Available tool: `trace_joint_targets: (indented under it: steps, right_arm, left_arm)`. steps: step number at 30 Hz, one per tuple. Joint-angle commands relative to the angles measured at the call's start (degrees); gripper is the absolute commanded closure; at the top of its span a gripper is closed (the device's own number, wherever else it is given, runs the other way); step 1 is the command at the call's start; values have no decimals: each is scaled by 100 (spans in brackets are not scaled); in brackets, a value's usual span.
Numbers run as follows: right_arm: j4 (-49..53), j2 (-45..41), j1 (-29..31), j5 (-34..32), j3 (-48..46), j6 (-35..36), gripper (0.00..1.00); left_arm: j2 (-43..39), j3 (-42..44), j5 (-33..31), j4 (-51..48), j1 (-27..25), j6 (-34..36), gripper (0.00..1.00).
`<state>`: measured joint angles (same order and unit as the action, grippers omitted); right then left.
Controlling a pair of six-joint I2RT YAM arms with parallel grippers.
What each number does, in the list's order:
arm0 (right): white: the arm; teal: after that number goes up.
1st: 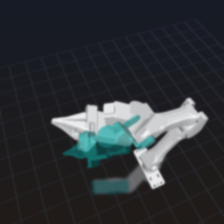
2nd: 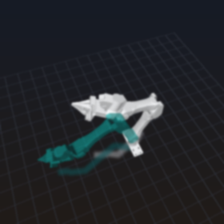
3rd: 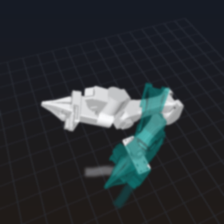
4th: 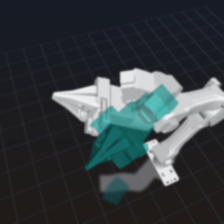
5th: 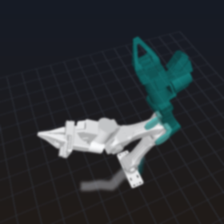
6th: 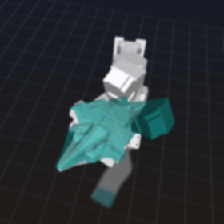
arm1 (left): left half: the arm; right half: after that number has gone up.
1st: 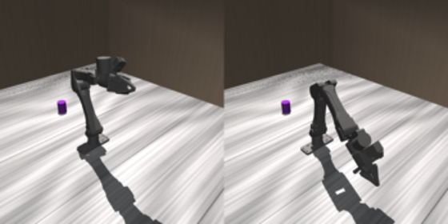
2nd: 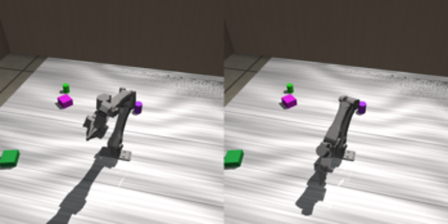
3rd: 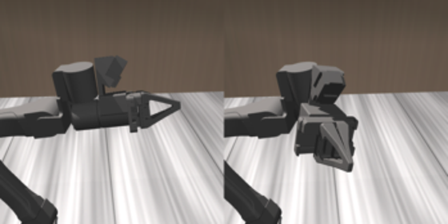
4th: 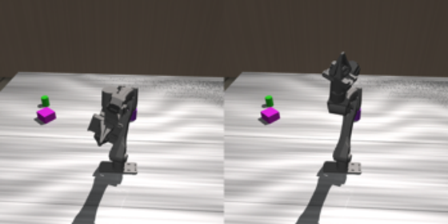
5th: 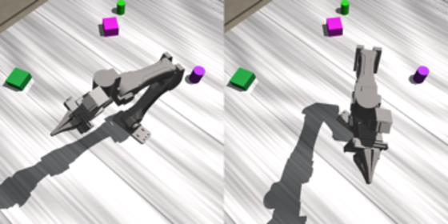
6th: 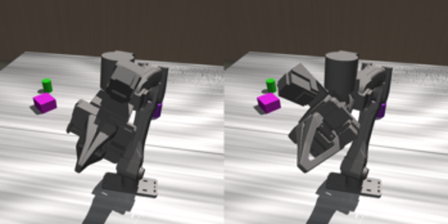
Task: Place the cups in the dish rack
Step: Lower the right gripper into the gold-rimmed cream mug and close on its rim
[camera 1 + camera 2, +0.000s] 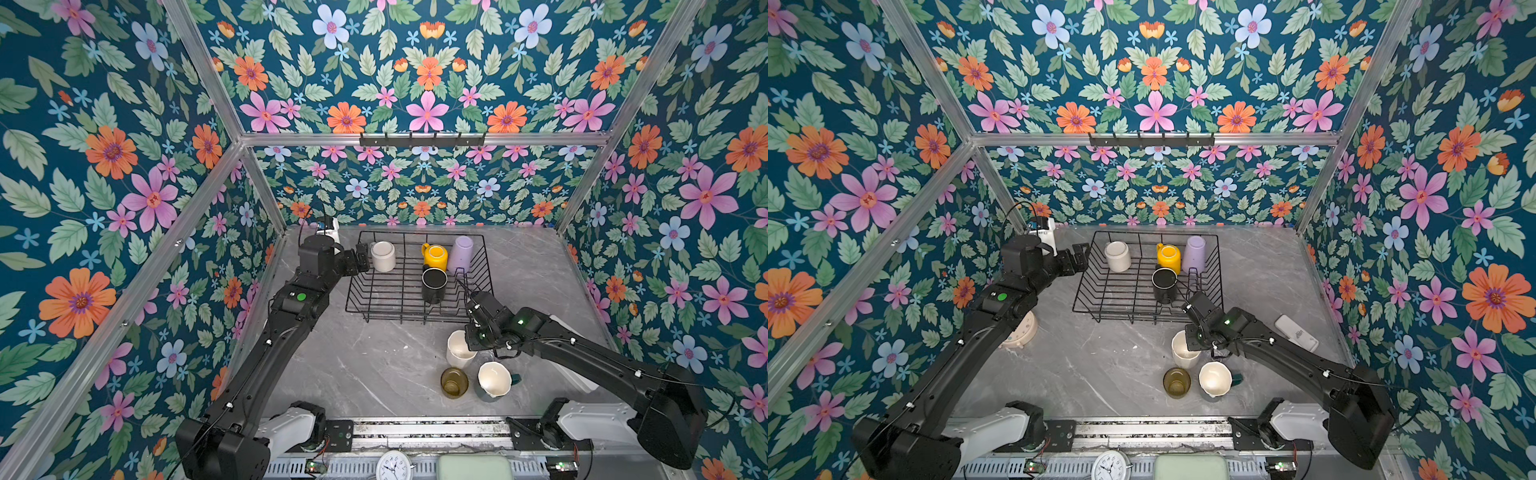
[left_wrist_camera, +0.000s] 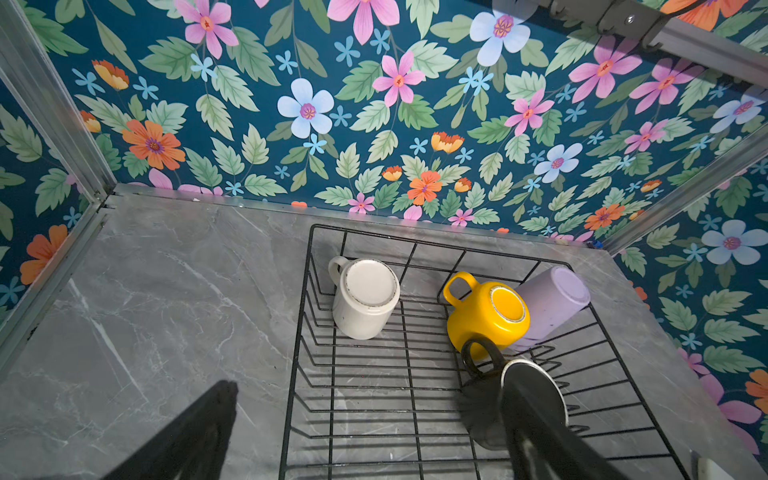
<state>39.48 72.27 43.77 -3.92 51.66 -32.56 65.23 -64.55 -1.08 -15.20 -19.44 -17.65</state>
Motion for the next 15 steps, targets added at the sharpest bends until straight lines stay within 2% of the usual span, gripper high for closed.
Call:
trace_joint_targets:
  steps: [1, 11, 15]
  right_arm:
    - [4, 99, 54, -82, 72, -71, 72]
    - [-154, 487, 219, -55, 192, -143, 78]
    - [-221, 660, 227, -48, 218, -146, 83]
  left_arm:
    - [-62, 4, -50, 4, 7, 39, 0]
    - [-256, 81, -74, -36, 5, 62, 0]
    - [-317, 87, -57, -66, 3, 64, 0]
